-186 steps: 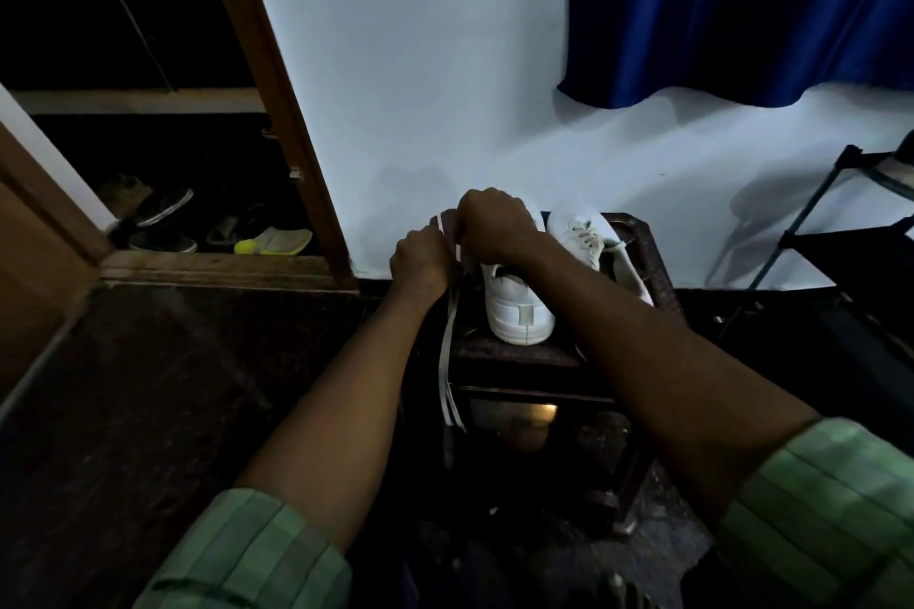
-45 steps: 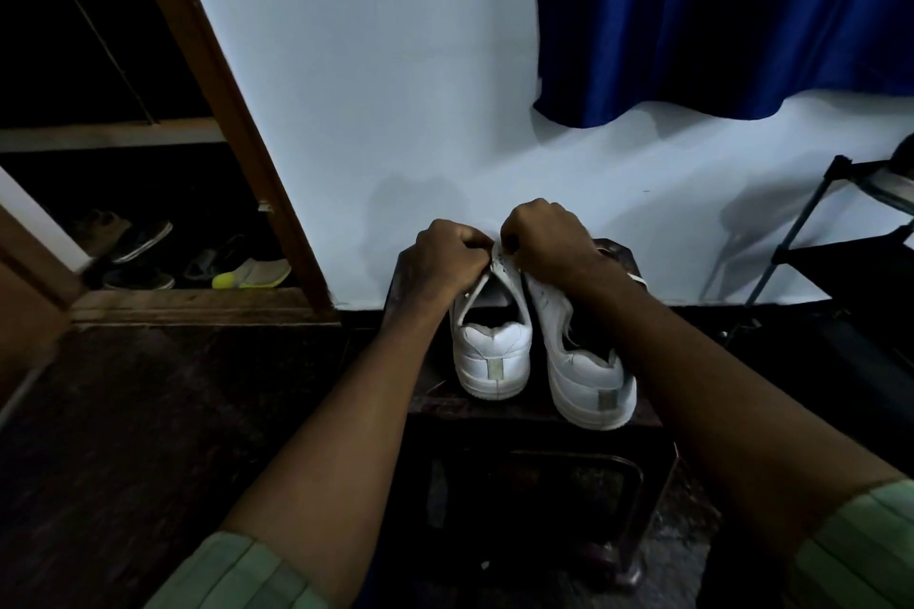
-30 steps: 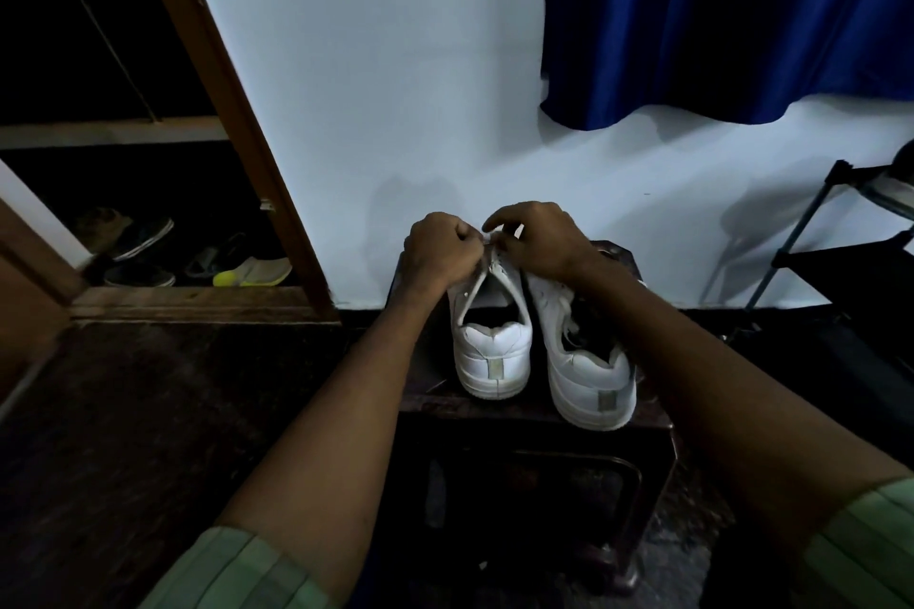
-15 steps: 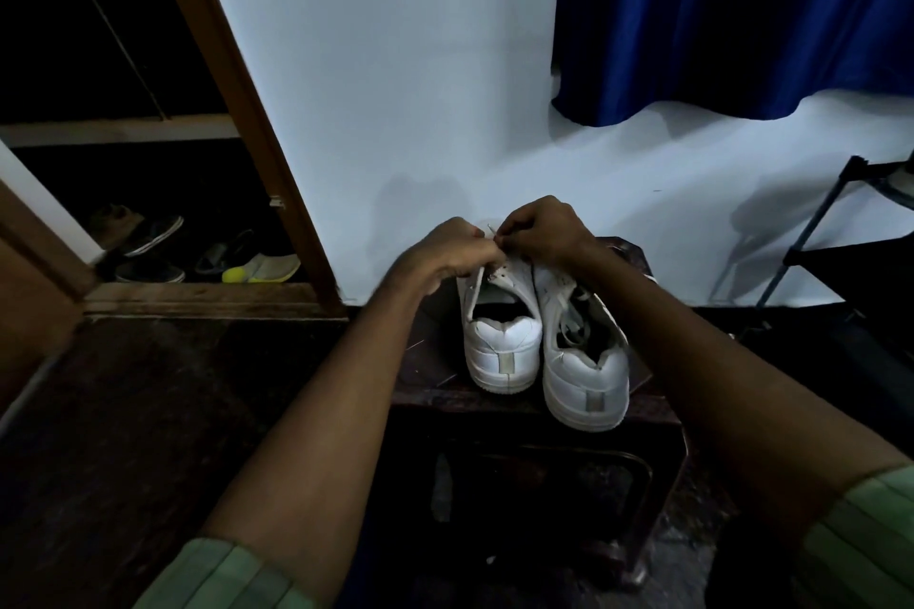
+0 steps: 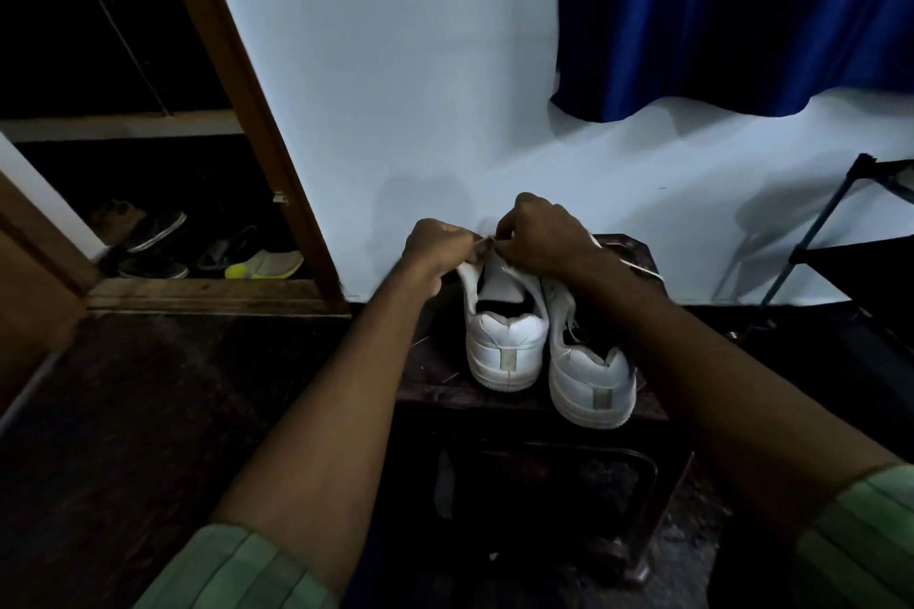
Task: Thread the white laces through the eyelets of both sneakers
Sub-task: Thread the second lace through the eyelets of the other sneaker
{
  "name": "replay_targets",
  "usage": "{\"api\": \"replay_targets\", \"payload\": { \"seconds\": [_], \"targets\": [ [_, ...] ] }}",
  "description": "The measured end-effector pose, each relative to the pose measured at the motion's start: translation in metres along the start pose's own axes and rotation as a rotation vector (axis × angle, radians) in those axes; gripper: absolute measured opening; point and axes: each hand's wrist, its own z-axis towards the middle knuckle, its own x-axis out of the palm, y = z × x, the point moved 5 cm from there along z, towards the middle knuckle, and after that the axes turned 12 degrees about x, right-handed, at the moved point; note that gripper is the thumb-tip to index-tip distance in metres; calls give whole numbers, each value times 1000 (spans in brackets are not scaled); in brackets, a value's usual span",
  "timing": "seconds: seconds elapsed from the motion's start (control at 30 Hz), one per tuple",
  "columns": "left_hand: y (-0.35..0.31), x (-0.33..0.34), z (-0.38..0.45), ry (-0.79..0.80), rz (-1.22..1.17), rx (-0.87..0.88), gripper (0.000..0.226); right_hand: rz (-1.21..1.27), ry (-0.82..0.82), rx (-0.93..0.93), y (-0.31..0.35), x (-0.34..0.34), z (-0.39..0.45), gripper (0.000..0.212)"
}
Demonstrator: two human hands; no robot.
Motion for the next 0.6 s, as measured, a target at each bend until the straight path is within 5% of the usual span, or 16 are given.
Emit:
{"api": "replay_targets", "payload": {
  "seconds": [0.17,0.3,0.6],
  "targets": [
    [-4,-1,-8,11,-77,-38,6,-99,53,-79,4,6,-1,19],
    [-7,-1,-10,32,-101,-21,38,-117,63,-98,3,9,-1,17],
    [-10,-2,-13,54,-107,-14,26,-1,8,-51,-3,1,2,20]
  ]
}}
